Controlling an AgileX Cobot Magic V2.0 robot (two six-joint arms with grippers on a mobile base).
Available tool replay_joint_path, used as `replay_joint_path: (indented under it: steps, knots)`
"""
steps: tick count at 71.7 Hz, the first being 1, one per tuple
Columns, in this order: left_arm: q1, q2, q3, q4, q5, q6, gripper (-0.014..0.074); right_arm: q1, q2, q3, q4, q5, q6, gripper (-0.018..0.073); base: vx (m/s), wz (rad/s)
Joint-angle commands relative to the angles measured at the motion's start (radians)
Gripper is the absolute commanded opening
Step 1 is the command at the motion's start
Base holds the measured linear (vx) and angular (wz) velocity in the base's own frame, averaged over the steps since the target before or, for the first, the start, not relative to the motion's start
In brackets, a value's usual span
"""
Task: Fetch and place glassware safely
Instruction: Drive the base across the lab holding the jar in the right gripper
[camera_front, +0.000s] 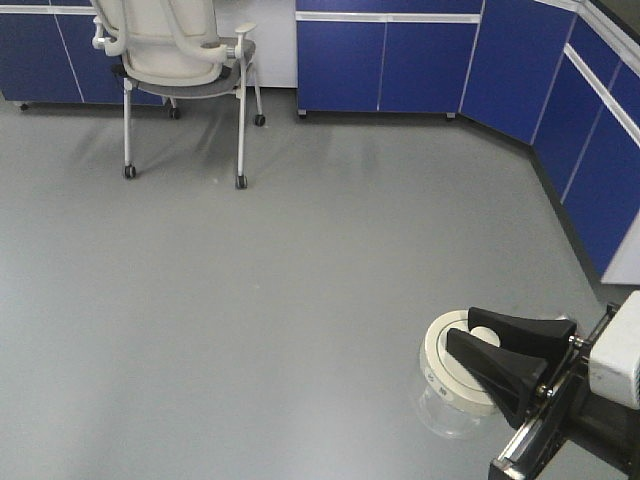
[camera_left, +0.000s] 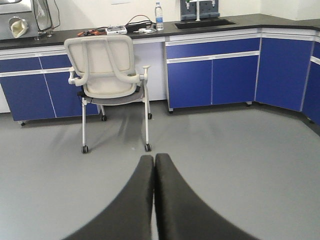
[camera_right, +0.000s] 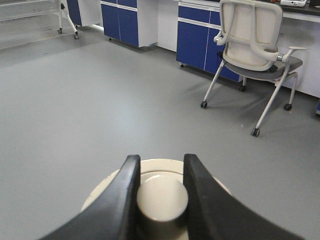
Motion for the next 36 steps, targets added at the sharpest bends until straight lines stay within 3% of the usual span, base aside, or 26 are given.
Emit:
replay_joint_path:
  steps: [1, 36]
  knots:
    - [-0.005, 0.01, -0.027, -0.008, -0.073, -0.002, -0.0007, 0.001, -0.009, -0.033, 0.036, -0.051, -0.008, -0.0003, 0.66, 0.1]
    - [-0.005, 0.01, -0.027, -0.008, -0.073, -0.002, -0.0007, 0.001, -0.009, -0.033, 0.036, -0.051, -0.008, -0.0003, 0.65, 0.05]
